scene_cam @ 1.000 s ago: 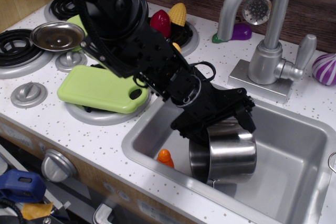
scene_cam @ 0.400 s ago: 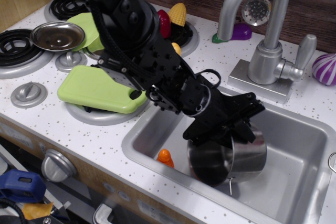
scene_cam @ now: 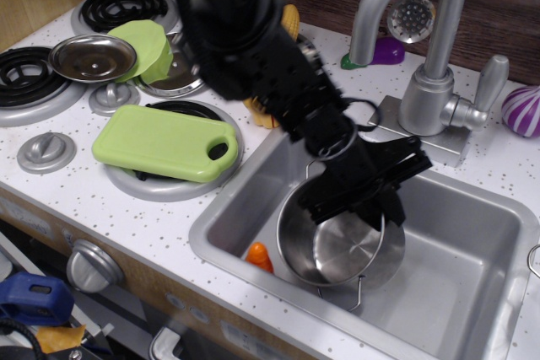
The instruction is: Flip pot upright in sink
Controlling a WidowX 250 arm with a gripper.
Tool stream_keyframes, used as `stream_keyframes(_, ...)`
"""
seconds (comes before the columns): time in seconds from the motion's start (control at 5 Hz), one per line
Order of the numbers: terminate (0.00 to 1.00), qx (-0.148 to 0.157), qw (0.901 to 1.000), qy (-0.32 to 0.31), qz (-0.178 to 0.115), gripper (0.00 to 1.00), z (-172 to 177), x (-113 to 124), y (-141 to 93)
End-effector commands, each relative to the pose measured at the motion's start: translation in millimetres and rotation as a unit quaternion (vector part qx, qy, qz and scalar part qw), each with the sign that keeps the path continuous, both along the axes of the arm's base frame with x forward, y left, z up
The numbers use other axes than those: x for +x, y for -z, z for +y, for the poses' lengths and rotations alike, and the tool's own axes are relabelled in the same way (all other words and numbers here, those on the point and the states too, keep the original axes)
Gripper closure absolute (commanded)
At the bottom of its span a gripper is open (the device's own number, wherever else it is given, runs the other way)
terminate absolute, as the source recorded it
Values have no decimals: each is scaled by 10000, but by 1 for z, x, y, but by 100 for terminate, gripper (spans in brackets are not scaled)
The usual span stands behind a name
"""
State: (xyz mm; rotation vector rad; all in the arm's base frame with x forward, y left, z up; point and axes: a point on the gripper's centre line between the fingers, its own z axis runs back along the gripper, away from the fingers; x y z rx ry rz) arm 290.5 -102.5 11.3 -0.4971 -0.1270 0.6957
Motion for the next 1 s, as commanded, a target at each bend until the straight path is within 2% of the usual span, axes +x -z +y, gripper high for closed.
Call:
stream_keyframes(0.0,0,231,9994,50,-237,0,-12,5,-9)
stream_keyframes(0.2,0,243,9985,-164,-465,0,-18,4,-2)
stream_keyframes(0.6,0,243,9985,-164,-465,0,-18,4,-2)
stream_keyframes(0.8,100,243,9985,-164,-465,0,-18,4,-2)
